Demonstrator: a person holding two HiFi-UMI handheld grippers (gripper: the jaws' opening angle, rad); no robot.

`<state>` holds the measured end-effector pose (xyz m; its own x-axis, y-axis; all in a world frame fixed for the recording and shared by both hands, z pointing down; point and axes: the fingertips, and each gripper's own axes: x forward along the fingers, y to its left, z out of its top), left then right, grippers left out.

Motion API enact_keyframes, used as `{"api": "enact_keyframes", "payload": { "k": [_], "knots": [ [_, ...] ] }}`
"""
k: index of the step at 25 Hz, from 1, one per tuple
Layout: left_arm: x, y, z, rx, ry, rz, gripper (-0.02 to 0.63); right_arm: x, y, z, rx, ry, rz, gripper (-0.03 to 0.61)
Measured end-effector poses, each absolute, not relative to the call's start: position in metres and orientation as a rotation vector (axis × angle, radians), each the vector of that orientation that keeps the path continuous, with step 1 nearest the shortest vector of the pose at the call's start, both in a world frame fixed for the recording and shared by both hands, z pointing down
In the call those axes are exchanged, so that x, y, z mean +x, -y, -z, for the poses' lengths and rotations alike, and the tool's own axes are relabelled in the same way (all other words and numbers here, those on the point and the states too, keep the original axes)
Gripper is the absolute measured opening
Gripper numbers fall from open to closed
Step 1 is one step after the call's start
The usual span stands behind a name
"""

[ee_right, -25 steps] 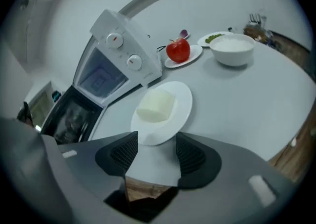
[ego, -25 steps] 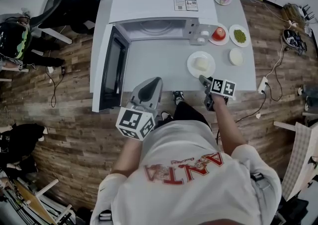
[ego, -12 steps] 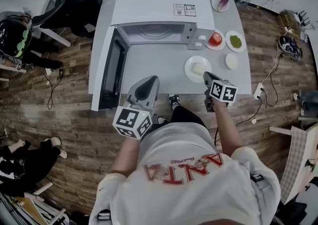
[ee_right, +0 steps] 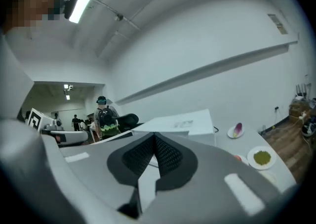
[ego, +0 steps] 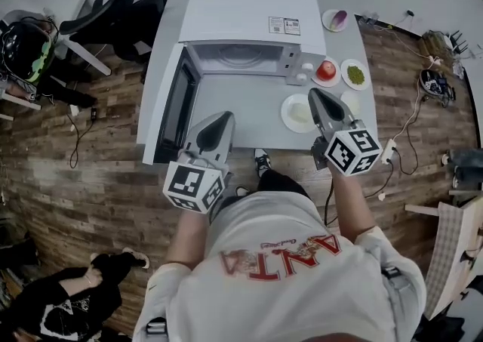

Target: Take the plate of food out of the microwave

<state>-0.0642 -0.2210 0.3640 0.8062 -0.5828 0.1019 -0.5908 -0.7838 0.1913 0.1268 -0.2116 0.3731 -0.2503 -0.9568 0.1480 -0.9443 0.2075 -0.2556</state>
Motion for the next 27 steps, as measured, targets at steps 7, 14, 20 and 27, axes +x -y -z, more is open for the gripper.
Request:
{"api": "enact_keyframes", "payload": {
  "k": [7,14,20,27],
  "knots": [
    [-0.074,0.214,-0.331,2.797,0.908,0.052,0.011,0.094,0.194,-0.309,-1.759,-2.526,0.228,0.002],
    [-0.081,0.207,-0.328,2.799,0.922,0.06,0.011,0.081,0.188,-0.305,-1.715,-2.548,0.228,0.002],
    [-0.084,0.203,-0.33,2.794,0.926,0.058,0.011,0.074,0.186,-0.31,-1.692,-2.559,0.252,0.002],
    [-0.083,0.199,-0.33,2.799,0.916,0.061,0.011,0.071,0.182,-0.309,-1.676,-2.564,0.252,0.002]
  ]
}}
